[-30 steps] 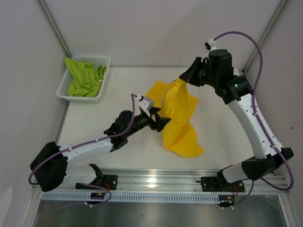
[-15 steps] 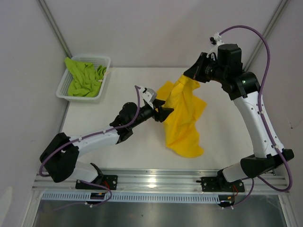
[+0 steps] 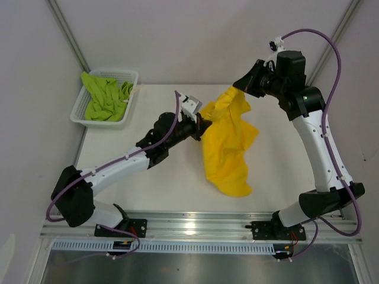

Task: Fold and stack the shorts
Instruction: Flatten the shorts out

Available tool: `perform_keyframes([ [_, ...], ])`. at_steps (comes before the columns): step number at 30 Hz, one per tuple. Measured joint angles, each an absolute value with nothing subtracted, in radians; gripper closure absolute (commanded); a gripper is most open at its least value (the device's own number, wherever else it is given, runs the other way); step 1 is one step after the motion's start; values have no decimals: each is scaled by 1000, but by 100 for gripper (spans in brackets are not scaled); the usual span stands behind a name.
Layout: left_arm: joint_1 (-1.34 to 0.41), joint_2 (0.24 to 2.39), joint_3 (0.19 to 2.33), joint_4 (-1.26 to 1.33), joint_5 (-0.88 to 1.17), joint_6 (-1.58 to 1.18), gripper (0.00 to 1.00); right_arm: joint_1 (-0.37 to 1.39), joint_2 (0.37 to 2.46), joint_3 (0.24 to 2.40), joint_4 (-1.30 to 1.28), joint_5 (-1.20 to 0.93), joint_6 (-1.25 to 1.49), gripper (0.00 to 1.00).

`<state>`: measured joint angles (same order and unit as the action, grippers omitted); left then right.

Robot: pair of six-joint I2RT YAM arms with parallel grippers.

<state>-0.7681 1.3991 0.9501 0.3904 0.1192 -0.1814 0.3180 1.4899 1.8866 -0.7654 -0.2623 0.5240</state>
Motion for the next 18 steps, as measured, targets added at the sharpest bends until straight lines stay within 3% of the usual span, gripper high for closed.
perform_keyframes([
  [9,-775,1366,1646,-248,-123,-52,99,186,1507,1961,-508,-459,708,100],
  [12,-805,1322,1705,-310,-117,-44,92,158,1433,1895,-392,-571,782,100],
  [15,-864,1230,1564,-286,-119,-59,75,84,1316,1753,-309,-632,821,100],
  [18,-915,1111,1290,-233,-125,-123,35,-49,1244,1578,-233,-632,839,100],
])
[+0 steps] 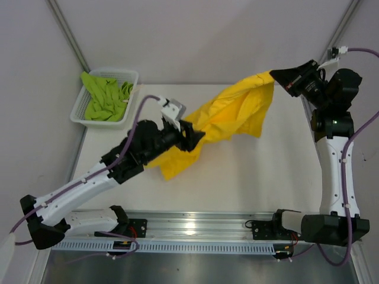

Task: Fold and stack the shorts
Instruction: Flatten the shorts out

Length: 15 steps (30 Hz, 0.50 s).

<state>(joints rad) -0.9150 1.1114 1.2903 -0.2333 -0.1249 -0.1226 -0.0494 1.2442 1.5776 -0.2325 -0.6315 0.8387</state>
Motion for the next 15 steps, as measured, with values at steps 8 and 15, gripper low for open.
perform_keyframes([
  [8,-1014,1124,824,-167,-102,-298,9,-143,1295,1334,-259,-625,789,100],
  [15,-760,1004,801,-80,-54,-342,13,-146,1237,1304,-287,-595,678,100],
])
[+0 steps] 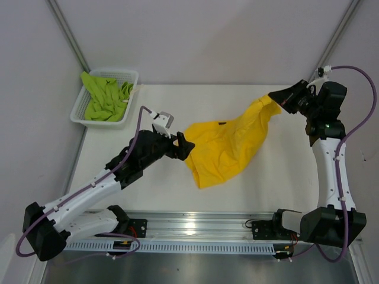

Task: Fold and stack the shorts
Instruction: Flatten the shorts out

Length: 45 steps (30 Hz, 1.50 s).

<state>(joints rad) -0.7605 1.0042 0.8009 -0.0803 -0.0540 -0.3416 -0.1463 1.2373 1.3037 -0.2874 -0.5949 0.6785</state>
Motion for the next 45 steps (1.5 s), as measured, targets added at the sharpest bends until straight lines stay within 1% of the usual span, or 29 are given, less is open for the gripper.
perform_keyframes([
  [5,-757,1018,721,17,42,-343,19,-146,1211,1287,-318,-567,633,100],
  [6,-757,1030,698,28,64,-343,23,-146,1211,1282,-324,-558,625,100],
  [9,-757,1068,653,31,114,-345,27,-146,1211,1260,-347,-531,606,100],
  [13,-757,1094,604,43,118,-407,30,-147,1212,1229,-363,-508,590,100],
  [14,-757,1098,590,44,114,-427,33,-148,1212,1219,-363,-504,590,100],
  [16,-754,1111,562,62,109,-466,34,-148,1212,1203,-361,-501,590,100],
  [19,-710,1162,538,113,134,-517,38,-148,1211,1166,-348,-501,590,100],
  [25,-599,1364,550,235,214,-570,43,-148,1182,1074,-315,-500,591,100],
  [29,-566,1510,584,315,274,-612,48,-148,1145,1013,-295,-497,591,100],
  [33,-552,1616,629,386,312,-656,48,-148,1120,984,-291,-493,590,100],
  [42,-530,1710,672,485,327,-726,49,-148,1108,979,-285,-493,590,100],
  [45,-522,1731,680,500,324,-737,52,-148,1108,979,-281,-493,590,100],
])
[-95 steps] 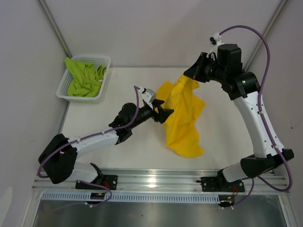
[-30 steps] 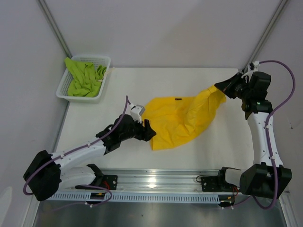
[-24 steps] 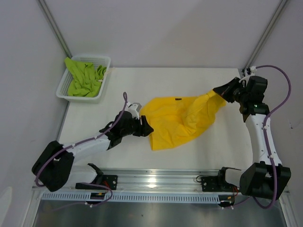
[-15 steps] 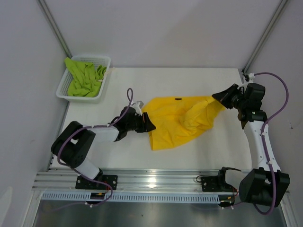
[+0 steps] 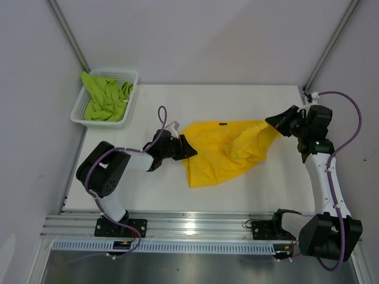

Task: Fold and stack the shorts
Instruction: Flatten the shorts out

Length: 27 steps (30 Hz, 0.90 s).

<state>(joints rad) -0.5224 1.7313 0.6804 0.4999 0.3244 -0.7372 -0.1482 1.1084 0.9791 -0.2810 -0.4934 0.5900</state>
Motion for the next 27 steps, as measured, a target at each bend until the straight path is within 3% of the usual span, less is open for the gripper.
perform_keyframes([
  [6,-514,1765,688,516,317,-752,59,-148,1107,978,-277,-494,590,100],
  [9,-514,1795,696,533,309,-764,77,-148,1107,977,-273,-494,591,100],
  [10,-514,1803,696,542,305,-765,99,-148,1107,977,-272,-494,591,100],
  [18,-486,1728,712,525,292,-755,100,-148,1129,1026,-355,-419,604,100],
  [27,-342,1024,815,231,243,-656,100,-173,1081,1320,-561,-290,670,100],
])
